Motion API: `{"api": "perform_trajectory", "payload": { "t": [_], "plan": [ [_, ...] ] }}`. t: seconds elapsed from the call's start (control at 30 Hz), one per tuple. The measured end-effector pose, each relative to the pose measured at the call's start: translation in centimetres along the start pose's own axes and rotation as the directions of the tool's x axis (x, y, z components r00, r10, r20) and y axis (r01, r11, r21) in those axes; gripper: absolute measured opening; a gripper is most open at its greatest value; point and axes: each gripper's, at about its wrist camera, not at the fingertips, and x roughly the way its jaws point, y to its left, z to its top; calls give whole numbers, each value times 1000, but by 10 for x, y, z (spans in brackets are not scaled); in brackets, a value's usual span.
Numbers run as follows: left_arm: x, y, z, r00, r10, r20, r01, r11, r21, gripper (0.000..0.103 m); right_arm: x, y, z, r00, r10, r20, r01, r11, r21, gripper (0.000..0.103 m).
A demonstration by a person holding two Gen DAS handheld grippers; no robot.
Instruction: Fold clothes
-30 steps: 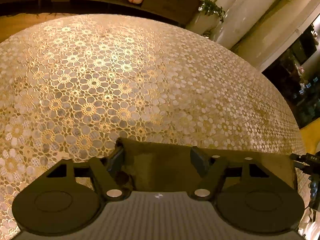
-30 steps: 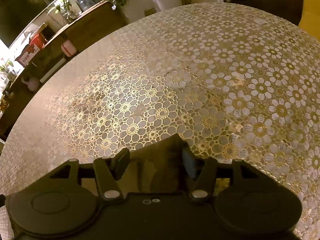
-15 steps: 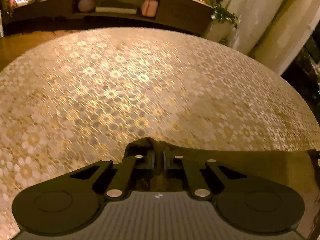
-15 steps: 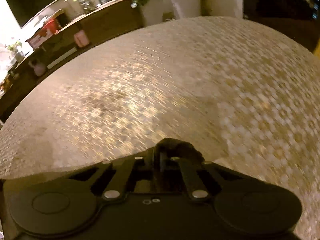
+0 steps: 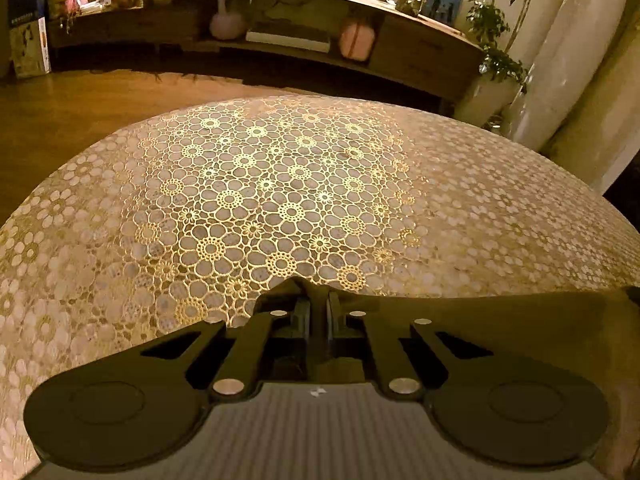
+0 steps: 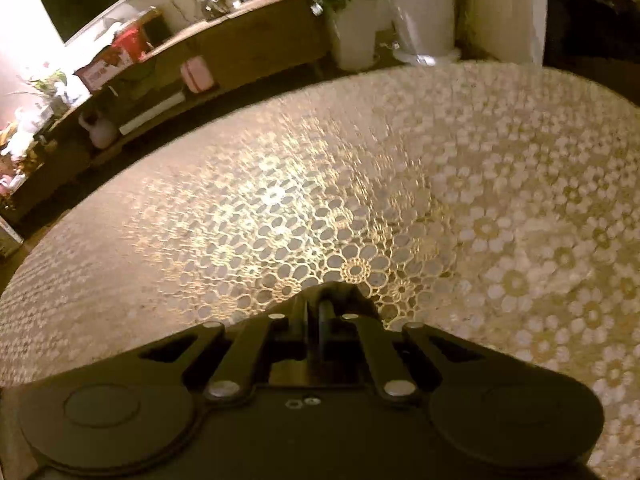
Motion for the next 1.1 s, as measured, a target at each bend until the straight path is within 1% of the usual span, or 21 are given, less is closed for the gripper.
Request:
{"api": "perform_trajectory", "payload": {
  "t": [0.07,0.2,0.3,0.33,0.4,0.43,0.47,0.5,0.53,0.57,0.63,0.73,0.8,0.87,0.97,1.03,1.07,1.1],
  "plan": [
    [4,-3,-1,1000,9,-5,-9,1000,17,6,-4,-7,-2,1000,17,0,-17,1000,23,103],
    [0,-6,0,1000,6,-20,-6,999,45,6,-33,-16,-10,999,34,1,-34,999,23,103],
    [-14,-3,0,999,-20,-30,21,999,29,9,-61,-13,-26,999,47,-9,-48,999,-21,103],
    [-19,-2,-2,999,-29,-33,30,999,28,13,-69,-9,-33,998,52,-18,-53,997,-50,103],
    [-32,-3,-8,997,-63,-49,65,997,44,22,-86,-4,-51,998,53,-33,-56,993,-106,103],
    [-40,-4,-11,996,-78,-49,81,995,64,31,-95,-3,-63,998,51,-40,-56,990,-131,103],
    [-50,-5,-17,995,-87,-43,90,992,86,45,-104,-2,-75,997,51,-50,-58,987,-153,103],
    [-59,-7,-23,995,-95,-37,99,989,108,56,-111,-3,-86,997,52,-60,-62,984,-167,103],
    [-69,-9,-29,994,-104,-31,107,986,130,74,-118,-3,-97,996,52,-69,-63,982,-180,103],
    [-79,-11,-38,993,-119,-26,121,982,148,77,-123,-4,-108,996,47,-79,-62,980,-190,103],
    [-99,-15,-55,989,-150,-18,151,971,183,77,-131,-6,-130,994,32,-101,-52,978,-203,103],
    [-122,-18,-84,980,-194,-33,196,953,229,77,-138,-11,-157,992,8,-128,-35,977,-209,103],
    [-134,-21,-103,978,-205,-40,209,941,265,77,-143,-14,-173,990,-5,-138,-24,977,-210,103],
    [-142,-22,-121,977,-206,-46,210,932,294,77,-147,-17,-183,992,-13,-126,-13,979,-206,103],
    [-150,-17,-142,979,-191,-73,204,928,310,77,-160,-13,-192,992,-49,-114,24,978,-206,103],
    [-152,-12,-150,977,-184,-107,207,937,280,77,-172,-3,-201,992,-89,-87,66,970,-234,103],
    [-154,-10,-154,976,-180,-125,208,942,265,77,-178,4,-207,995,-79,-68,59,965,-256,103],
    [-156,-5,-157,971,-193,-139,222,945,240,77,-185,12,-214,997,-52,-58,34,962,-273,103]
  ]
}}
